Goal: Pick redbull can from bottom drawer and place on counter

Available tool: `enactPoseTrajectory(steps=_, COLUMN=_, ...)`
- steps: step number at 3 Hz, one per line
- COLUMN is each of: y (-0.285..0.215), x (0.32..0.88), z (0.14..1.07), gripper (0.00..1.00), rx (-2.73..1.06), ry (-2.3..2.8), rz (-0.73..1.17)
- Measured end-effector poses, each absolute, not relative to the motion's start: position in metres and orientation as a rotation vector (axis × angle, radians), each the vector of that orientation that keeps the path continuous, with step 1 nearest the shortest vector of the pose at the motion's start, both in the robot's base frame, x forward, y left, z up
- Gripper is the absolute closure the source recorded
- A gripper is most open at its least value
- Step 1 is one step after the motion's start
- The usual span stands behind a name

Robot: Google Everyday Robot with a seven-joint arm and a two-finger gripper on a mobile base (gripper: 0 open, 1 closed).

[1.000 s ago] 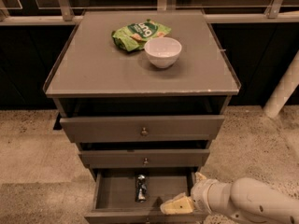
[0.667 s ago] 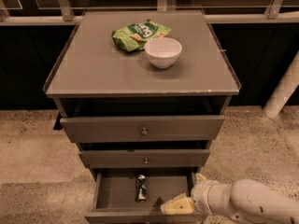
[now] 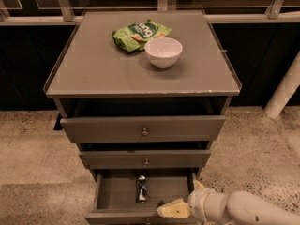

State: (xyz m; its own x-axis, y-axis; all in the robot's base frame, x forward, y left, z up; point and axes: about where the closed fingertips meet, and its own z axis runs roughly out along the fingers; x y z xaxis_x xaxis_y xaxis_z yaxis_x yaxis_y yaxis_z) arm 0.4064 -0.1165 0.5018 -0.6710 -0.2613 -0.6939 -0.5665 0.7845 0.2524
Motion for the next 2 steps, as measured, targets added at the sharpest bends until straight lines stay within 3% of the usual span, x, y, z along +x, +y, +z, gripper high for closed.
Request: enactPoseTrajectory(steps=2, y=-0.087, x=0.417, z=0.421, gripper=0.00, rx=-0.549, ry=2.316, rz=0.704)
